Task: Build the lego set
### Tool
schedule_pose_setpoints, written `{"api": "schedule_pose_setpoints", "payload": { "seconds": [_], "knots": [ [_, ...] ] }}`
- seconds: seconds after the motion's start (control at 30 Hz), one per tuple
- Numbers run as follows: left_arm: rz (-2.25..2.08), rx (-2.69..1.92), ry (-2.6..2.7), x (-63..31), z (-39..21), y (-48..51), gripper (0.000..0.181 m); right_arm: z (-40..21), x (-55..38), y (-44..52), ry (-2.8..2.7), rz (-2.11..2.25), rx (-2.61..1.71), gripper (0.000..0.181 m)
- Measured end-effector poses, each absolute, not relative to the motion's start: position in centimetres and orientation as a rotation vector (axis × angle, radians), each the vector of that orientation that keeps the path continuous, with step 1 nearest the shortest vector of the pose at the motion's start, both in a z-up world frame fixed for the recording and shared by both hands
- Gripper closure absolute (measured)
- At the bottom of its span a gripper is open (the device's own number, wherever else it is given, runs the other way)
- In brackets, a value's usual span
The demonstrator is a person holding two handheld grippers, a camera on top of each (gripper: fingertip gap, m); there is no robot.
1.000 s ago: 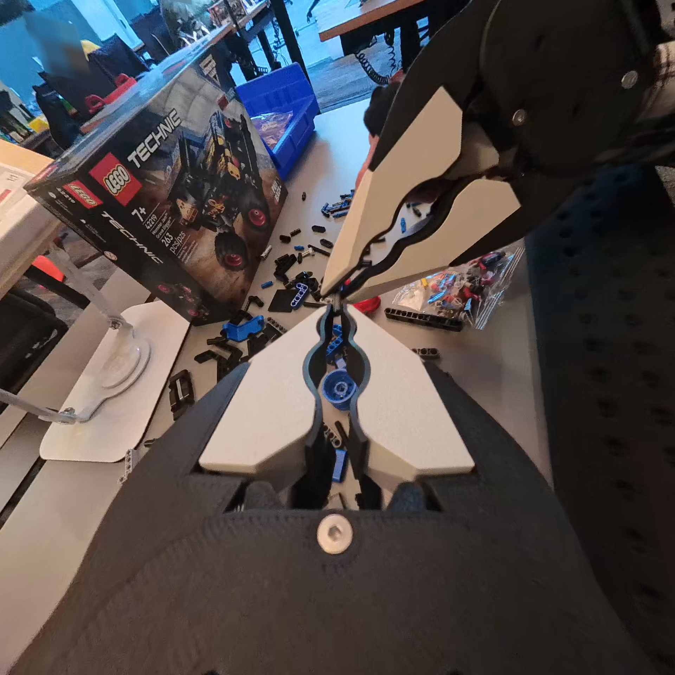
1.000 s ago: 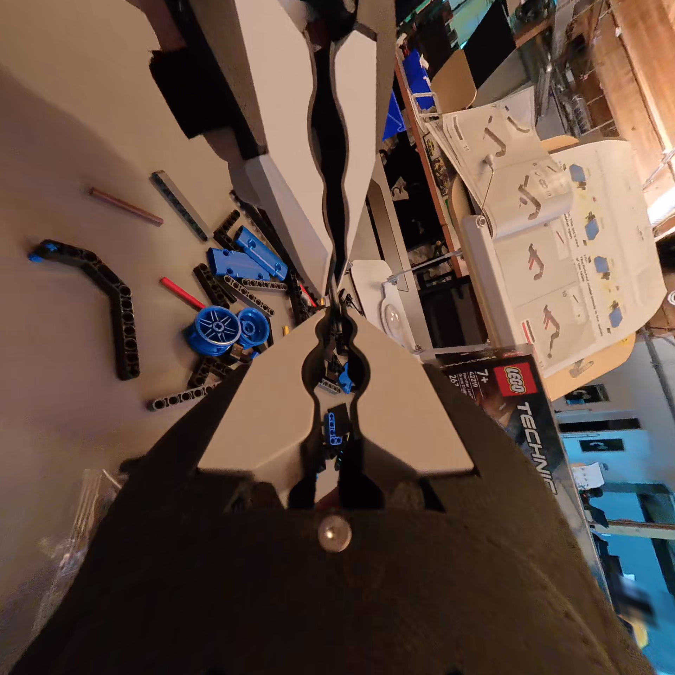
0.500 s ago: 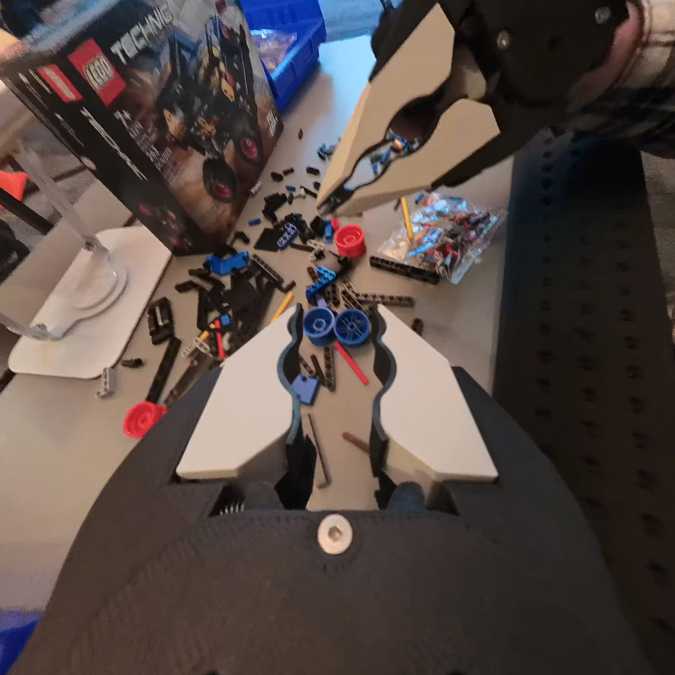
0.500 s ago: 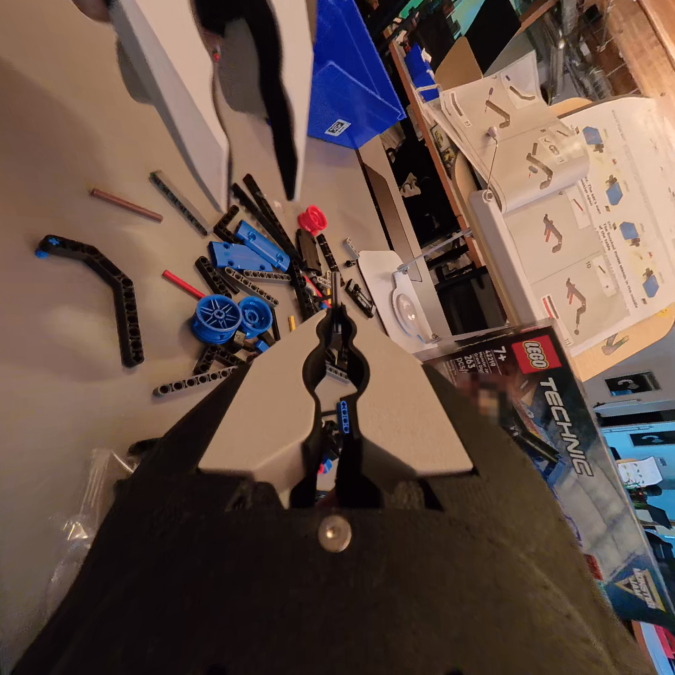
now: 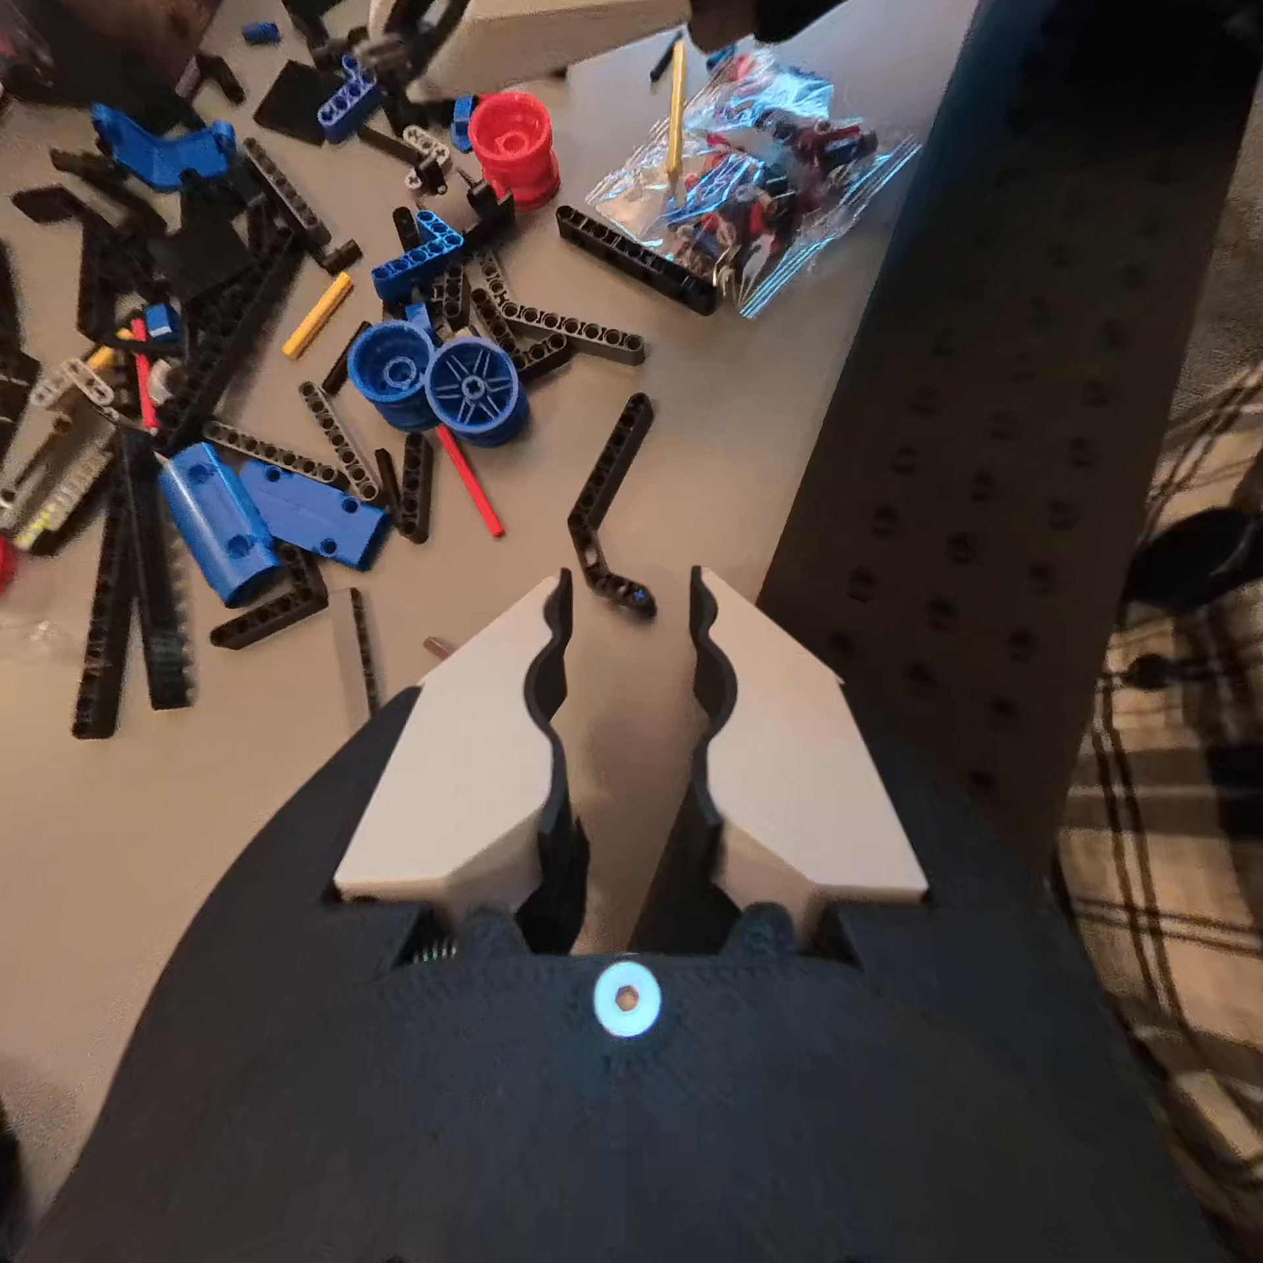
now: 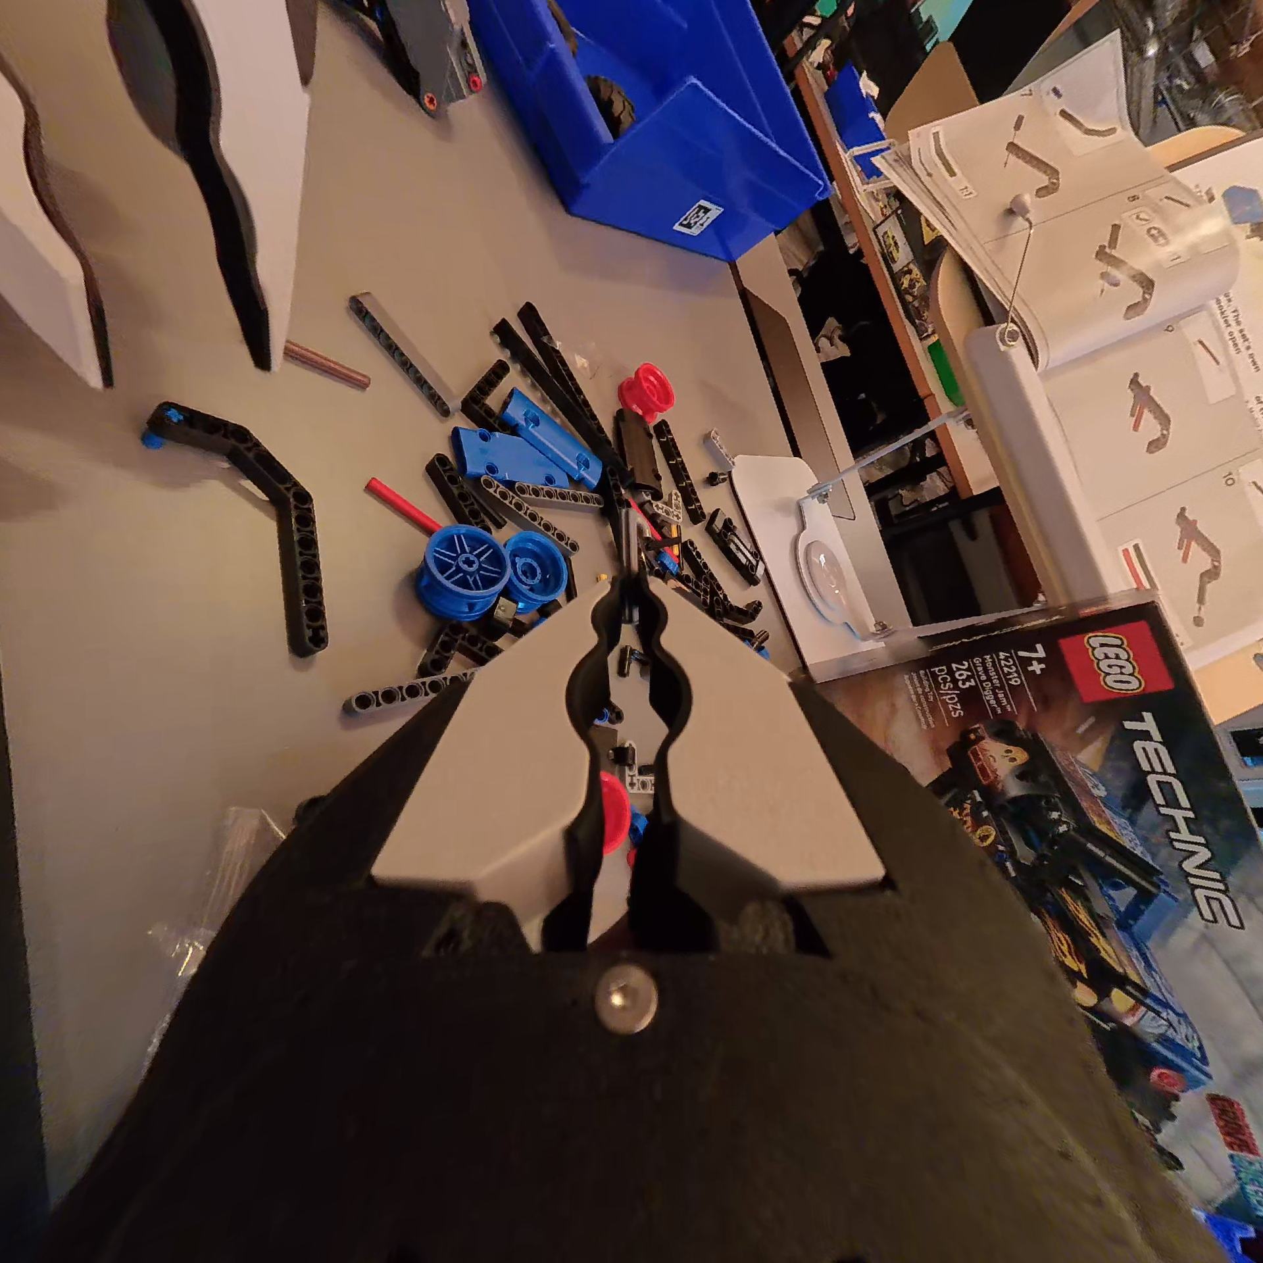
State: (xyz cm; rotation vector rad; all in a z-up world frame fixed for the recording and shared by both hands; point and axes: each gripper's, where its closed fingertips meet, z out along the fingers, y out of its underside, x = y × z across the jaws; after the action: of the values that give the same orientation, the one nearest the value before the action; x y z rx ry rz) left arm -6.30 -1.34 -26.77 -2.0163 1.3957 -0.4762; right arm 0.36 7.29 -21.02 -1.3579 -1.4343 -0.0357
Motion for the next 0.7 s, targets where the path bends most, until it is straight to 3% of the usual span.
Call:
{"api": "schedule_pose_setpoints", "payload": {
  "seconds": [0.17,0.33,0.7],
  "knots": [
    [-0.288,-2.113,1.394,-6.0,-28.9,-0.3,0.153,-21.2,0.2,7.1,-1.442,-0.033,-1.351,0.180],
    [-0.222,-2.136,1.409,-6.4,-29.2,0.0,0.174,-21.3,0.5,7.1,-1.441,-0.031,-1.354,0.180],
    [-0.230,-2.018,1.301,-6.6,-28.0,2.0,0.174,-20.7,0.8,7.2,-1.410,-0.009,-1.361,0.180]
  ]
}}
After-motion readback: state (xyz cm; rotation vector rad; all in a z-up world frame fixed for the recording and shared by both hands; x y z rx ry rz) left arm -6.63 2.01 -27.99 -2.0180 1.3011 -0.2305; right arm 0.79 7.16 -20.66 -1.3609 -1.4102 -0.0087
